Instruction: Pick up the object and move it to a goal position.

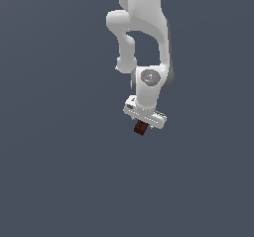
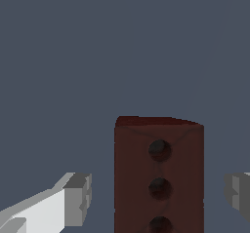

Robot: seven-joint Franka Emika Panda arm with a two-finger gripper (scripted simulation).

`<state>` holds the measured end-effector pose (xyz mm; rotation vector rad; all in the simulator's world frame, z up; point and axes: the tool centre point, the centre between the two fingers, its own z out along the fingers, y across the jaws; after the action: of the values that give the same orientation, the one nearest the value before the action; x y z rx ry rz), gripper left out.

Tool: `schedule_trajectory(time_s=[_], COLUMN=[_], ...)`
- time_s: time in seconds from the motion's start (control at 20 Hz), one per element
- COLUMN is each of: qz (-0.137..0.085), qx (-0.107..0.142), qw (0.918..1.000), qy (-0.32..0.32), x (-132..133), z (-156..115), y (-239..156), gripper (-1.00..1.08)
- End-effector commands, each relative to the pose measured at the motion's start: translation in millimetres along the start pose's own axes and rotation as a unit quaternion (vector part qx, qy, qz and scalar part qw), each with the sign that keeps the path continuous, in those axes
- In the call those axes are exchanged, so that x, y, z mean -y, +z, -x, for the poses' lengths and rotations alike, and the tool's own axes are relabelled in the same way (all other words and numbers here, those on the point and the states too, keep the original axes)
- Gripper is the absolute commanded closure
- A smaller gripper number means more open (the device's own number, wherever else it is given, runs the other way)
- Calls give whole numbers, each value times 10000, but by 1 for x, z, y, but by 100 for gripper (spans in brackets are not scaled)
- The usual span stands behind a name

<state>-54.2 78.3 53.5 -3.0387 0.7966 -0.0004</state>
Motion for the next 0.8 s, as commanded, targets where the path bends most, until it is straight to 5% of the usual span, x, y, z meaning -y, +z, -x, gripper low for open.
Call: schedule_trajectory(time_s=[0.0, 0.35, 0.4, 0.75], qz=[2, 2, 2, 2], qx=[2, 1, 1, 1], qw=[10000, 10000, 10000, 10000], qy=[3, 9, 9, 9], x=[0, 0, 0, 0], z=[1, 0, 0, 0], y=[13, 27, 27, 27], gripper=[-92, -92, 108, 108])
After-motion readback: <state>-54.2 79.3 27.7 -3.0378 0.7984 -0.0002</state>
